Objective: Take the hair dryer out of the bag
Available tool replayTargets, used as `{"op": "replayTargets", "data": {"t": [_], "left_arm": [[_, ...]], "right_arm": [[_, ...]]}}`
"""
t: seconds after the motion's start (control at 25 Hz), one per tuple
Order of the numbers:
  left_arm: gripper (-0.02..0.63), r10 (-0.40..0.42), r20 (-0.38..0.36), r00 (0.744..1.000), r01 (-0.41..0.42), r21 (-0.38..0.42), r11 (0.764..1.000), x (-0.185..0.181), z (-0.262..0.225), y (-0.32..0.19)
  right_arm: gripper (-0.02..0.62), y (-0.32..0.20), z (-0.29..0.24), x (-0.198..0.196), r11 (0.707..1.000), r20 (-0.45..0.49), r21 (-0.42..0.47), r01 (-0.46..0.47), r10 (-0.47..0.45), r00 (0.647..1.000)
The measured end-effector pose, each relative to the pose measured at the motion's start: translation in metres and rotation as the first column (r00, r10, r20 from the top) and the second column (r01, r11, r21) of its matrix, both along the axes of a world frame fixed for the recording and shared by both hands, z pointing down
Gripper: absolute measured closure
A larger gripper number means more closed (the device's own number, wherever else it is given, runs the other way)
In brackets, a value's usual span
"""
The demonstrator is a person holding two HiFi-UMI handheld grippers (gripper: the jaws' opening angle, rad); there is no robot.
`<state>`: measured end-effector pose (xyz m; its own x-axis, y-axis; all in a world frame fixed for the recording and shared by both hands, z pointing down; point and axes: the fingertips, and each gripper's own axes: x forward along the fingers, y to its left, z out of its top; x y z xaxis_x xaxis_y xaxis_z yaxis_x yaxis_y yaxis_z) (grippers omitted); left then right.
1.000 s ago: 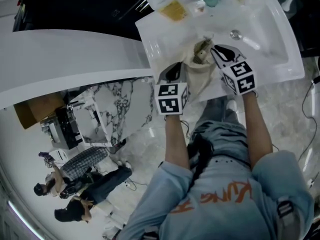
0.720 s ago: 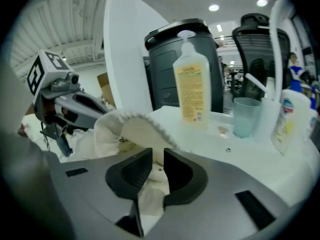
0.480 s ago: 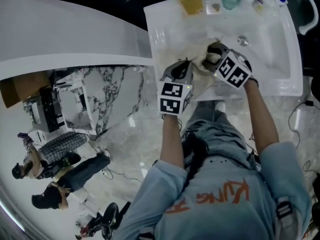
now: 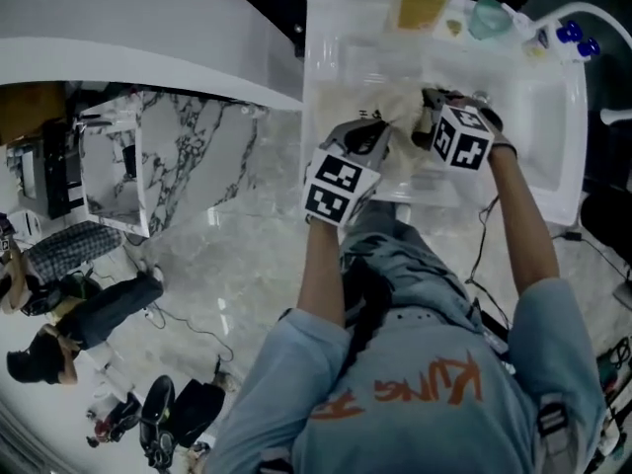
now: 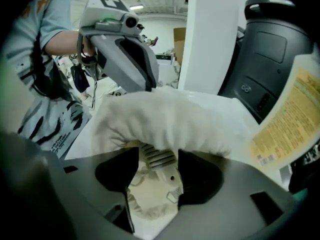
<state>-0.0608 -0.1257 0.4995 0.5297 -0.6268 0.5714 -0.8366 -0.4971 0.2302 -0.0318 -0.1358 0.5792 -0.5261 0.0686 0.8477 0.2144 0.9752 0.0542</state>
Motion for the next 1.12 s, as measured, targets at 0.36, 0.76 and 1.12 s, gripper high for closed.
{"op": "replayTargets", "data": {"t": [0.36, 0.76, 1.12], "left_arm": [[0.594, -0.040, -0.029, 0.999, 0.040, 0.000, 0.999, -0.010, 0.008, 0.007], [0.524, -0.166, 0.098, 0.981, 0.180, -0.147, 0.973, -0.099, 0.027, 0.064], [0.423, -0.046, 0.101, 0.994, 0.084, -0.409, 0.909, -0.088, 0.067, 0.112]], "right_arm": [[0.326, 0.007, 0.028, -0.018, 0.971, -0.168, 0.051, 0.235, -0.224, 0.960], [0.326, 0.010, 0.045, -0.018, 0.958, -0.251, 0.039, 0.284, -0.266, 0.931], [0.364, 0.012, 0.040, -0.016, 0.952, -0.268, 0.123, 0.281, -0.241, 0.933]]}}
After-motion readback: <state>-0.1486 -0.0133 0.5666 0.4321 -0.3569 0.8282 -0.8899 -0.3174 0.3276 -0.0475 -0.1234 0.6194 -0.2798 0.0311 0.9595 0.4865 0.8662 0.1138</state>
